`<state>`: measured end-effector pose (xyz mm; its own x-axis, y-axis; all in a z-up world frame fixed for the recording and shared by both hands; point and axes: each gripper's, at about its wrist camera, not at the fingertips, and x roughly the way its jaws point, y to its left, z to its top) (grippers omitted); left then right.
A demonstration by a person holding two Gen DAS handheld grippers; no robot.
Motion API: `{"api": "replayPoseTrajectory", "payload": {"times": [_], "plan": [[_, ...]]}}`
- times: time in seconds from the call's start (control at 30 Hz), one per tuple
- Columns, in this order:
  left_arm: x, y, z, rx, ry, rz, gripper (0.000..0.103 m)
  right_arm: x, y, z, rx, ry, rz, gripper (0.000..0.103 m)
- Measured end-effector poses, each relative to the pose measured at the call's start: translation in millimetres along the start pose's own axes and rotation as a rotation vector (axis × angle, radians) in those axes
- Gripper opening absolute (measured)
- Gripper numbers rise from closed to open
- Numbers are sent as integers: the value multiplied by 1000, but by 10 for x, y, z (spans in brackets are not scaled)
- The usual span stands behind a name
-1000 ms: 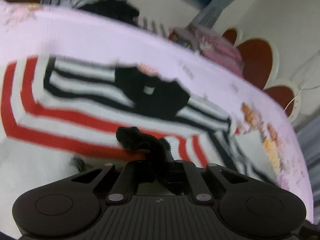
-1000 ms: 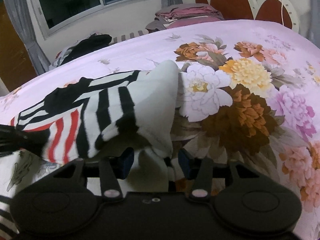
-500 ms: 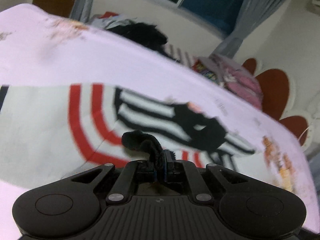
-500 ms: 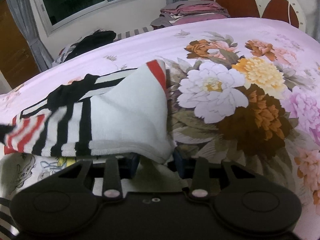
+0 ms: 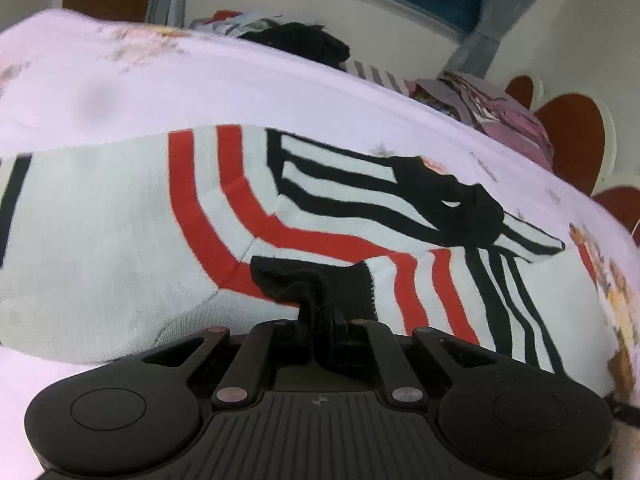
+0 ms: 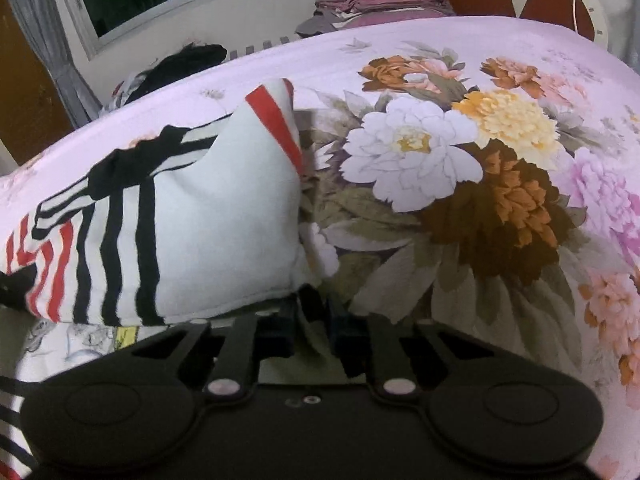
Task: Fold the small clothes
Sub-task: 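Lay the folded sleeve on the body and open the right gripper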
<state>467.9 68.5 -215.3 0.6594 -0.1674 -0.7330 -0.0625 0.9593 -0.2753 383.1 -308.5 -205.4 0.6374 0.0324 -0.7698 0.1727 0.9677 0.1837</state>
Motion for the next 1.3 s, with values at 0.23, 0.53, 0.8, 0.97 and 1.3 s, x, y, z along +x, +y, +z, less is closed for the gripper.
{"api": "replayPoseTrajectory", "payload": {"times": [0.23, 0.53, 0.8, 0.97, 1.3], "plan": [[-341, 194, 37, -43, -57, 49, 35, -364, -115, 86, 10, -70, 42, 38], [-404, -63, 85, 25, -76, -28, 35, -10, -116, 553, 55, -90, 82, 44], [-78, -243, 57, 57, -24, -2, 35, 498, -39, 957, 99, -69, 114, 49], [5, -212, 26, 49, 2, 17, 35, 767, 42, 1117, 89, -48, 117, 49], [63, -268, 36, 76, 10, 42, 35, 952, 193, 1165, -1, -31, 40, 36]]}}
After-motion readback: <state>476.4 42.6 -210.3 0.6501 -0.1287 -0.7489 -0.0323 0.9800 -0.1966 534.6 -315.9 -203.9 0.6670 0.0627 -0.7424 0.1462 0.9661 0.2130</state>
